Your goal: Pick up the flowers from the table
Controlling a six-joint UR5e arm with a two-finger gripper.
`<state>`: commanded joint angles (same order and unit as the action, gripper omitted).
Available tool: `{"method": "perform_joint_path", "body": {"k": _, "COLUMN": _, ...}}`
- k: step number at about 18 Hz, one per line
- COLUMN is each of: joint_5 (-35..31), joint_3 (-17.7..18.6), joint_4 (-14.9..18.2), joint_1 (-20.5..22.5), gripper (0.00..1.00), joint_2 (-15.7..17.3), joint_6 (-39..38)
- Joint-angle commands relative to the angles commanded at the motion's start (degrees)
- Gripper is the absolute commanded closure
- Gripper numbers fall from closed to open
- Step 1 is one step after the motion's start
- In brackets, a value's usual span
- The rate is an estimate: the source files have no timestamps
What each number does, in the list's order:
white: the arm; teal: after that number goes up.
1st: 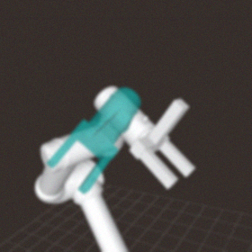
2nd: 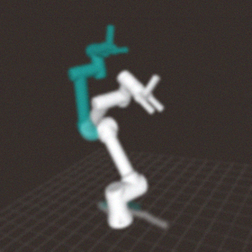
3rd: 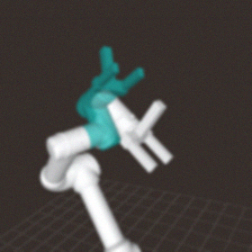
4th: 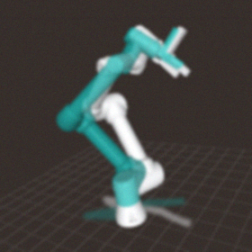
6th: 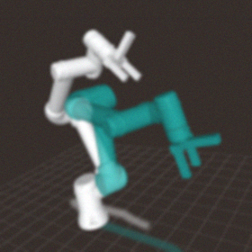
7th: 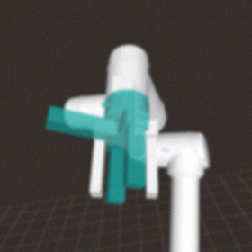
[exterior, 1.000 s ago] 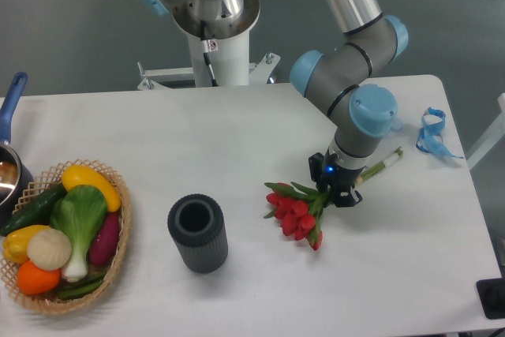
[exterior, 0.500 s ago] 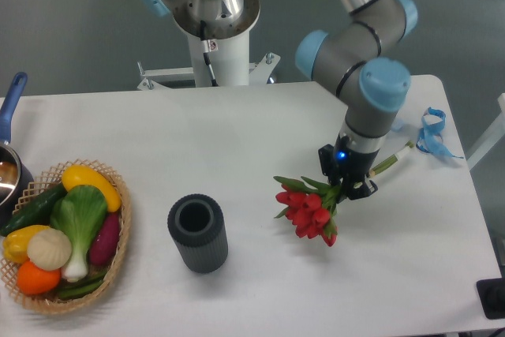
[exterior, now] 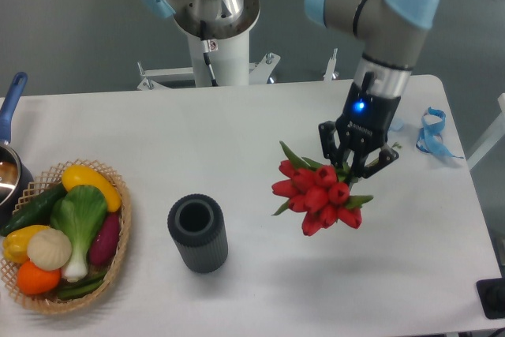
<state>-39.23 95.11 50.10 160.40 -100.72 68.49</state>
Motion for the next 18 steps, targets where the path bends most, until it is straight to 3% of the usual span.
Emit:
{"method": "perform_joint_path", "body": {"k": 3, "joint_5": 5.8, "joint_3": -1.6, "joint_4": -0.3, "joint_1": 0.5, "gripper": 0.82, "joint_2": 0.3, "joint_6": -5.9}}
{"method": "perform_joint_path", "body": {"k": 8, "joint_5": 13.8, "joint_3": -1.3, "joint_4": -0.4, "joint_1": 3.1, "gripper": 0.82, "joint_2": 0.3, "joint_6": -9.1}}
{"method": "perform_joint_path", "body": {"k": 18, "joint_5": 15.1, "joint_3": -1.9, "joint_4": -0.4, "joint_1": 4.6, "gripper": 0.82, "joint_2": 0.1, "joint_6": -8.9}}
